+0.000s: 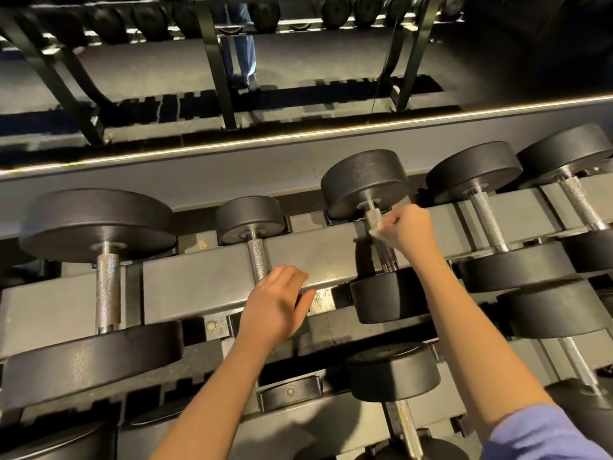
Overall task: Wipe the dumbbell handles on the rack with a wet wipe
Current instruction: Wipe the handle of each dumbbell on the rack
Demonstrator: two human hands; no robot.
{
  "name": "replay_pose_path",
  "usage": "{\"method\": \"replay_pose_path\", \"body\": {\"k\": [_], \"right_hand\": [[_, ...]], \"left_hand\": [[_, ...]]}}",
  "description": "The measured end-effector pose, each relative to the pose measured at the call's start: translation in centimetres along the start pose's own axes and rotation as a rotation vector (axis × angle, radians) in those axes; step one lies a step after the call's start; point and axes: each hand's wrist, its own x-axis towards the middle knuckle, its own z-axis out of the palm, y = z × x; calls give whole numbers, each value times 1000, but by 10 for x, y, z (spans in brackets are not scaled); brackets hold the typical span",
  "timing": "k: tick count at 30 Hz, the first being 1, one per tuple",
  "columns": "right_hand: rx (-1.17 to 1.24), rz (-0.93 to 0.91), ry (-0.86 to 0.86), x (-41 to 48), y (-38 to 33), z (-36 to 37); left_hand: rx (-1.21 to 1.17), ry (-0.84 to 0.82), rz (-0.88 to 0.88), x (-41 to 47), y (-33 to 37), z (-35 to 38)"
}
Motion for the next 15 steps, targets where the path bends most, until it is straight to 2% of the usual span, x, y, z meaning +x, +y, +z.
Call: {"method": "replay_pose_path", "body": {"k": [2,9,11,15], "right_hand": [[-55,-27,-36,-5,6,1],[188,-36,203,13,-14,15],[117,-35,152,10,-7,11],[-145,-103,-85,-11,18,-4]], "left_hand": [[-1,5,3,0,0,0],[7,20,2,-1,0,0],[4,20,2,-1,0,1],[-11,19,-5,-1,-1,2]]}}
